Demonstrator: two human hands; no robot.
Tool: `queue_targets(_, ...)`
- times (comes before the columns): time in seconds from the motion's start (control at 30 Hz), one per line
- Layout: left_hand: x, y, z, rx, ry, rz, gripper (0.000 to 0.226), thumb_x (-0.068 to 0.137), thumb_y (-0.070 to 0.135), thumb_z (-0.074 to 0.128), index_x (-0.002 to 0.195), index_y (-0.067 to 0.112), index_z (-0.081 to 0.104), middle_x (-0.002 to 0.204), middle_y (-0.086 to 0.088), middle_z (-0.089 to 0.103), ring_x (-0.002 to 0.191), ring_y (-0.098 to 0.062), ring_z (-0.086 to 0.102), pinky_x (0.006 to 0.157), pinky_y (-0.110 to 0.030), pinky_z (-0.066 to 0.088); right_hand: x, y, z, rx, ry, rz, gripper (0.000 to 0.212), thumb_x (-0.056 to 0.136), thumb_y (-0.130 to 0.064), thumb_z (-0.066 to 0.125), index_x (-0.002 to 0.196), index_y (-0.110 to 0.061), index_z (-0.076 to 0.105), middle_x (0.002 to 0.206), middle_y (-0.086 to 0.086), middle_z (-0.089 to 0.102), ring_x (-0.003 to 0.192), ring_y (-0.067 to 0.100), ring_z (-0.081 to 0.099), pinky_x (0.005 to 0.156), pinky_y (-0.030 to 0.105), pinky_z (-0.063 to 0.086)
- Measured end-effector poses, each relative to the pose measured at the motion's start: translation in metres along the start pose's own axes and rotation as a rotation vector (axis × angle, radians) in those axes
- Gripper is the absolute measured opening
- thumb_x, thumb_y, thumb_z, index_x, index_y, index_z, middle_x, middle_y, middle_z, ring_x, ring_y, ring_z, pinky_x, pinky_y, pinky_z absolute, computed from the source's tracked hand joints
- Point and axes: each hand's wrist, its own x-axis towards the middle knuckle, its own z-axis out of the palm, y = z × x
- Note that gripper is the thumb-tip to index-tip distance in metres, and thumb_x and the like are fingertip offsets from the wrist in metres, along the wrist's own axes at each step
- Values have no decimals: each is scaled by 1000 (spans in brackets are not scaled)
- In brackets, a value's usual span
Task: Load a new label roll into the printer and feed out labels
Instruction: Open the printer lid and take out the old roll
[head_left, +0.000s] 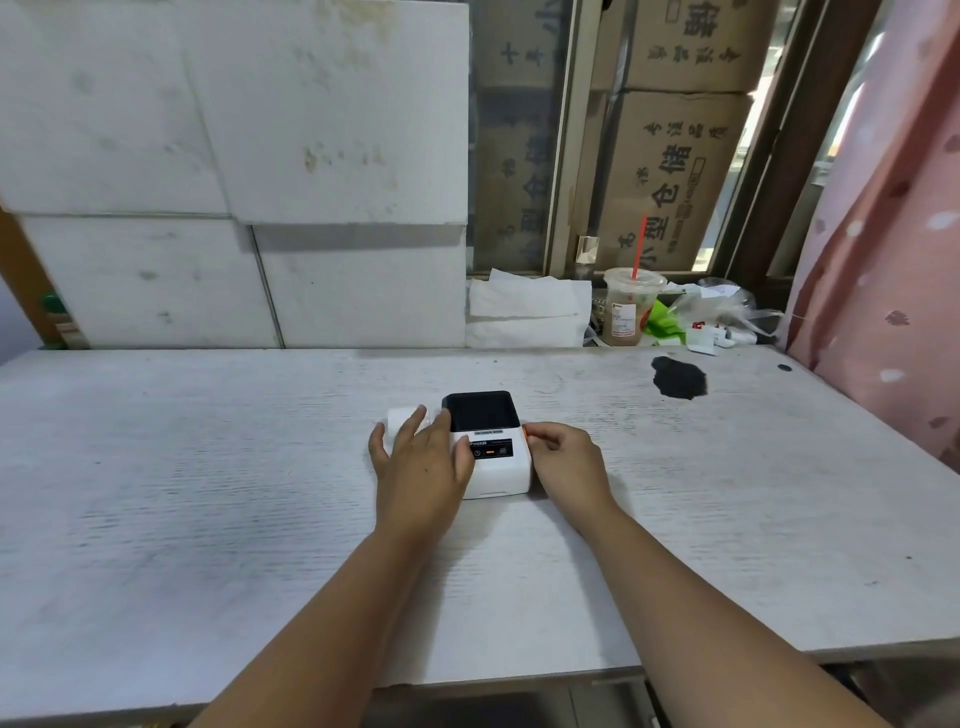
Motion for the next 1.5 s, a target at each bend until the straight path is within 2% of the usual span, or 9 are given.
queue_targets(0.17,0,1,-1,55,76,29,68,80,42,6,133,21,45,111,6,65,116,-11,49,110,-41,3,2,0,2,20,-25,32,26,83,-19,52,92,-29,74,88,-10,74,83,14,69,75,42,60)
queue_targets(0.37,1,2,-4,42,56,-3,47,87,37,23,124,25,50,86,5,65,105,-11,52,107,-41,10,4,1,2,2,-32,30,25,82,-23,54,93,-29,75,89,-8,76,85,16,70,79,43,58)
queue_targets(0.5,-2,5,-7,148,113,-79,45,81,45,20,71,22,57,56,5,62,91,-13,57,97,-39,16,4,3,4,-19,-23,17,26,84,-24,53,95,-31,75,89,-9,75,84,17,70,78,44,58)
queue_targets(0.6,-3,6,-9,144,127,-111,46,80,47,26,52,20,50,45,5,56,81,-15,58,88,-38,19,4,3,4,-21,1,15,23,85,-22,54,94,-29,75,89,-9,75,82,17,70,77,43,59)
queue_targets(0.73,-4,4,-9,80,104,-96,49,77,50,28,53,17,56,47,5,55,80,-15,55,80,-34,17,1,3,-1,-24,-8,10,21,87,-21,56,97,-26,75,94,-8,74,87,11,68,79,32,56)
queue_targets(0.97,-3,2,-8,-119,207,-83,61,71,53,29,75,10,72,62,-2,66,85,-16,56,77,-24,8,4,1,0,-4,8,59,18,83,-23,58,88,-24,75,82,-5,75,77,17,70,74,39,60)
queue_targets(1.1,-3,3,-9,-146,193,-105,64,69,58,27,83,15,72,71,1,68,91,-11,53,80,-23,8,4,-2,0,-15,24,75,15,84,-23,60,87,-22,75,84,-2,74,77,19,69,69,33,59)
queue_targets(1.23,-2,2,-9,-168,171,-130,60,69,59,30,84,18,71,76,3,70,92,-9,52,81,-22,8,4,-4,1,-78,56,62,15,85,-22,60,90,-20,75,89,-1,74,85,18,68,77,33,55)
queue_targets(1.5,-4,5,-13,-232,153,-167,46,74,49,41,85,15,71,80,4,70,99,-10,50,86,-25,11,-2,-1,7,-161,62,-21,21,89,-20,53,93,-22,73,88,-3,74,80,18,67,71,34,55)
